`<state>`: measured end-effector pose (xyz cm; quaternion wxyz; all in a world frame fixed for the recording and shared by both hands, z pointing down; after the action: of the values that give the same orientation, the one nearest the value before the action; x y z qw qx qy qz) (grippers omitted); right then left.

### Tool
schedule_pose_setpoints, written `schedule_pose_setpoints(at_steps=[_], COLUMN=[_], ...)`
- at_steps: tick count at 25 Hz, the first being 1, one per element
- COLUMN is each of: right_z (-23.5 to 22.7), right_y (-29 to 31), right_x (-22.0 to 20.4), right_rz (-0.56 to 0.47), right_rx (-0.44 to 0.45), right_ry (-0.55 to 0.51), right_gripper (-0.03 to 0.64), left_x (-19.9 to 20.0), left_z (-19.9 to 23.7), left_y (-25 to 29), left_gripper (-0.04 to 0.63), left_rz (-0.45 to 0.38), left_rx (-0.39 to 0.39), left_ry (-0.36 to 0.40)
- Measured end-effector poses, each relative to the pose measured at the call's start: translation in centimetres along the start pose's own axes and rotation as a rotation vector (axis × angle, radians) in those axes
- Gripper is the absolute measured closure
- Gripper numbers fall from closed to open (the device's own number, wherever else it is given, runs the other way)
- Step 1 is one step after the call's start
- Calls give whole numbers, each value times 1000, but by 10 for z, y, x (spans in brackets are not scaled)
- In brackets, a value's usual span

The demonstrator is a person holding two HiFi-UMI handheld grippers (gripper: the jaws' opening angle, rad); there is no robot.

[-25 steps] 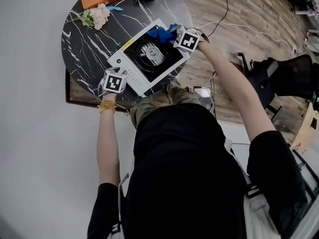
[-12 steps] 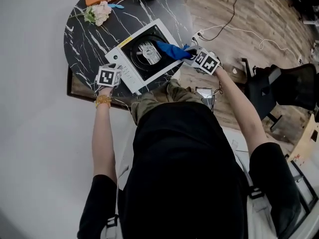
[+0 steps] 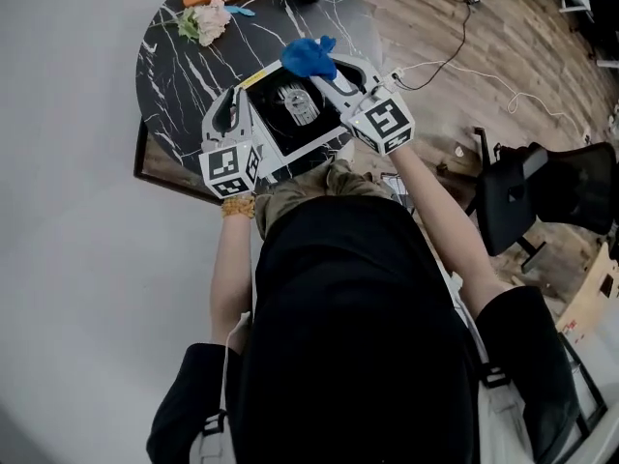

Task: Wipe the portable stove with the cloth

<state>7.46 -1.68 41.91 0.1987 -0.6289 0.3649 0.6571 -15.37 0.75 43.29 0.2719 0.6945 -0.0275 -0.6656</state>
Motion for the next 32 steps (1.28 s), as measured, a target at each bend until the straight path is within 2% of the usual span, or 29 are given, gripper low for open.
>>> schedule_pose_setpoints(at_steps=[3,7,13,20,32], right_z=[23,43,51,62,56], right_y=[13,24,35,41,43], right_x=[20,21,11,2,-5], right_rz=[-71,-71,-14,28,64], right_rx=[-52,-114,-103,-53,-42], right_ry=[24,42,-5,-54,-46], right_gripper=[508,509,514,520,520], left_x=[20,21,-1,-4,-6], left_z=[-12,-14,-20,-26,-32], left_y=[-7,-16,-18,-16,-7], left_gripper=[547,569,583,584,584], left_rz=[-94,-141,-102,-95,-69], left_rx=[39,82,101,85,47], left_ry=[-4,1,11,8,4])
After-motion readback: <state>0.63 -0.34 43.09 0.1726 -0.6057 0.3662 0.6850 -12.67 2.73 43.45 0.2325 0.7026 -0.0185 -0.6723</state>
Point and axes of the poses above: the fingertips, and each gripper's own axes: y forward along the fingers, z to its left, x out of its top, the point moved 7 cm from there along -y, backward along the fingers, and after that the axes turned 4 degrees about z, right-handed, at the moved point
